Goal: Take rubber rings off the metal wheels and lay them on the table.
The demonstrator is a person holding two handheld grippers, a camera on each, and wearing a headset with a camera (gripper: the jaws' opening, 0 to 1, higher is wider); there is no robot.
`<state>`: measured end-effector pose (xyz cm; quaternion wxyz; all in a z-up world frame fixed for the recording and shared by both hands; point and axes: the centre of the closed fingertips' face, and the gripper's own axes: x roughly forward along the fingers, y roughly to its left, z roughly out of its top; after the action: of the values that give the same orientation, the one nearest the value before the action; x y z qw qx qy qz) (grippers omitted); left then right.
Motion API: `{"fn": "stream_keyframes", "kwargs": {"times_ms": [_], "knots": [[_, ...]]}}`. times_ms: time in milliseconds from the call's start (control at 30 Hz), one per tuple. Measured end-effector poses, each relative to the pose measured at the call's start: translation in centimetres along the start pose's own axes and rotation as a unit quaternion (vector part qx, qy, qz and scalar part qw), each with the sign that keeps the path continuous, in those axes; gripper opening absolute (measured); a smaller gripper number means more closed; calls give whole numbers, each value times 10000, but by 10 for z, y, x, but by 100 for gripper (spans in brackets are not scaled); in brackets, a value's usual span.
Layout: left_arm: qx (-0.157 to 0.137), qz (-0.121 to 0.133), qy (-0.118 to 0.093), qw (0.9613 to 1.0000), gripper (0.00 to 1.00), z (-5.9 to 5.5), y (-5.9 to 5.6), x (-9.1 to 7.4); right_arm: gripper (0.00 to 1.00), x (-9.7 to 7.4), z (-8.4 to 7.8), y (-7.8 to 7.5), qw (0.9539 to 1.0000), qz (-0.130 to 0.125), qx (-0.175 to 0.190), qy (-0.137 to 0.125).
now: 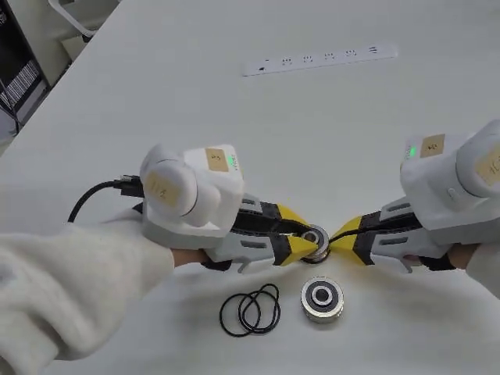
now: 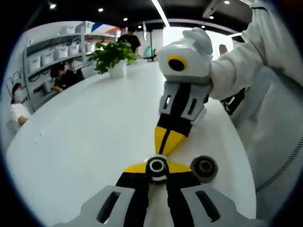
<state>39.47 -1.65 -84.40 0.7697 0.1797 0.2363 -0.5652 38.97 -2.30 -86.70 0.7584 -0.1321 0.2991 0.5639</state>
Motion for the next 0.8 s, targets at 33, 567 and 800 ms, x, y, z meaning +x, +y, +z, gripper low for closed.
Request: {"fn": "stream_keyframes", "kwargs": {"times_ms": [33,567,800], "knots": [[5,5,-3,10000,13,0,0,0,0,0,0,0,10000,-26,25,-10],[117,28,-26,9999,13,-3,2,4,0,-11,16,-5,9707,230,2208,-922],[303,-27,34,9995,12,-4,0,5,0,-12,18,0,9662,273,2390,-926]]}}
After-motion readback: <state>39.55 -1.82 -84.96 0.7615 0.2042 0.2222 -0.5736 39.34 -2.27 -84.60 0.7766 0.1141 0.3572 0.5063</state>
